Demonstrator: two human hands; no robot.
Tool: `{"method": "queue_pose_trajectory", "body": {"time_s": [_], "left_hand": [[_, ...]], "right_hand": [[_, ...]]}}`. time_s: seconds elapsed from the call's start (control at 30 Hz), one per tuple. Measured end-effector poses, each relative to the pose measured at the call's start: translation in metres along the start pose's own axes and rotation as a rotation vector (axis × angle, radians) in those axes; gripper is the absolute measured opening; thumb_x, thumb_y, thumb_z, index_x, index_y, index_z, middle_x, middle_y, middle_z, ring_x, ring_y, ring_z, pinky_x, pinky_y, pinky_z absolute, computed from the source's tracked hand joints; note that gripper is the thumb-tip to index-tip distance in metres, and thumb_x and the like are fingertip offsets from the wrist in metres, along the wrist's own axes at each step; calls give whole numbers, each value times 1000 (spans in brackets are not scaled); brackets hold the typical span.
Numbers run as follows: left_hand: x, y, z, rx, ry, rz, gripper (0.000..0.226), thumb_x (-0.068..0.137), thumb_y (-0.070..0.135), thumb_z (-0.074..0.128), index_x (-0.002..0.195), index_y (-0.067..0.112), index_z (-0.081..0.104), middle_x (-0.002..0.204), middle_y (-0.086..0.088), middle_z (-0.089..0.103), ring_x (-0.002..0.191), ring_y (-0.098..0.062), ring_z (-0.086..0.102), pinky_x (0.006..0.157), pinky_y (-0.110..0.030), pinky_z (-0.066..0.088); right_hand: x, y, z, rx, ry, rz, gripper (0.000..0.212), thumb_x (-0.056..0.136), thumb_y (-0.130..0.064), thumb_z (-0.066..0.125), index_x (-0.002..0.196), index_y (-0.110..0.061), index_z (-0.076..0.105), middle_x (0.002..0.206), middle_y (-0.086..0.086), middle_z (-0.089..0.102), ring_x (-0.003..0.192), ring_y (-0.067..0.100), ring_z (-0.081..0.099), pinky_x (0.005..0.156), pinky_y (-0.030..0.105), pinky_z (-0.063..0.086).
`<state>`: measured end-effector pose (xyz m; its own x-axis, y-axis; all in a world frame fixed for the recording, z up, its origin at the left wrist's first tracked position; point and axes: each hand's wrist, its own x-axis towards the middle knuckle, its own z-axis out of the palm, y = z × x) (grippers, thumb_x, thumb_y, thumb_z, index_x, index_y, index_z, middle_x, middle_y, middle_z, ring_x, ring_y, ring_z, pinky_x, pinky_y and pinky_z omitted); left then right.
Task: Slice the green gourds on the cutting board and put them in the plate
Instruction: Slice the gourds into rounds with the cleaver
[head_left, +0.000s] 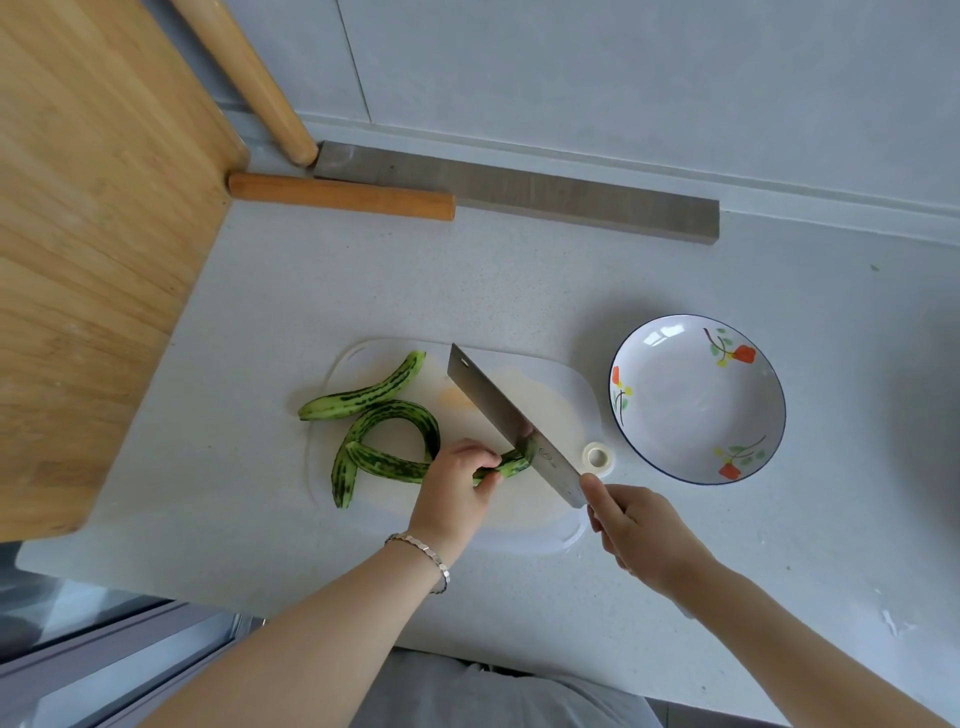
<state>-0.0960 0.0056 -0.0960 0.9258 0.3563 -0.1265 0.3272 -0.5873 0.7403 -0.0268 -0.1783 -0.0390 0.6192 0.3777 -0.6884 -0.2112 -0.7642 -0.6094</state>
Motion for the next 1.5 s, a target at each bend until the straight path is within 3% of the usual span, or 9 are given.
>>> {"method": "queue_pose_trajectory", "body": {"time_s": [0.1, 0.27, 0.37, 0.53, 0.87, 1.07, 1.27, 1.5], "left_hand": [[2, 1, -1, -2, 10, -13, 14, 74, -5, 72, 87, -3, 72, 88, -12, 69, 84, -21, 63, 74, -8, 39], [1, 1, -1, -22, 7, -51, 14, 77, -3, 70, 91, -3, 72, 94, -12, 68, 88, -21, 63, 76, -11, 40], [0, 4, -3, -12, 19, -36, 15, 77, -4, 70, 92, -4, 72, 92, -12, 69, 86, -17, 59, 76, -11, 39], [-2, 3, 0, 9, 44, -30, 15, 74, -5, 72, 88, -3, 72, 86, -12, 67, 82, -22, 60, 75, -26, 47], [0, 1, 1, -13, 50, -76, 13, 76, -2, 71, 88, -2, 72, 87, -10, 68, 86, -19, 58, 74, -12, 37], [1, 1, 1, -8, 54, -69, 13, 77, -2, 70, 89, -2, 72, 88, -11, 68, 86, -21, 60, 76, -17, 41], [0, 1, 0, -11, 52, -63, 12, 74, -4, 72, 86, -2, 73, 84, -10, 68, 80, -20, 61, 70, -11, 38], [0, 3, 0, -9, 53, -70, 12, 75, -2, 72, 87, -2, 73, 85, -10, 68, 82, -21, 61, 73, -17, 42]], "right_hand": [[1, -2, 0, -104, -6, -29, 51, 90, -57, 36, 67, -11, 40, 56, 3, 34, 51, 16, 28, 56, 30, 27], [7, -5, 8, -180, 18, -23, 50, 93, -53, 36, 68, -10, 39, 60, 4, 37, 54, 16, 29, 55, 28, 26], [10, -1, 15, -99, 19, -7, 51, 92, -54, 35, 67, -10, 39, 56, 2, 35, 49, 14, 27, 54, 26, 26], [7, 3, 6, 46, 5, 42, 52, 91, -55, 37, 60, -14, 40, 41, -8, 34, 37, 7, 26, 47, 24, 25], [-4, -7, 1, -106, -17, -20, 50, 91, -55, 36, 67, -11, 41, 59, 5, 36, 54, 18, 30, 57, 29, 27], [-4, -13, 2, -185, 14, -47, 49, 93, -52, 37, 67, -10, 39, 62, 6, 37, 55, 16, 29, 54, 27, 26], [-4, -9, 3, -87, -14, -4, 52, 88, -58, 35, 68, -11, 42, 57, 3, 37, 53, 18, 31, 56, 29, 29], [-3, -12, 6, -182, 16, -33, 50, 92, -53, 37, 63, -12, 34, 58, 2, 34, 52, 14, 27, 51, 26, 25]]}}
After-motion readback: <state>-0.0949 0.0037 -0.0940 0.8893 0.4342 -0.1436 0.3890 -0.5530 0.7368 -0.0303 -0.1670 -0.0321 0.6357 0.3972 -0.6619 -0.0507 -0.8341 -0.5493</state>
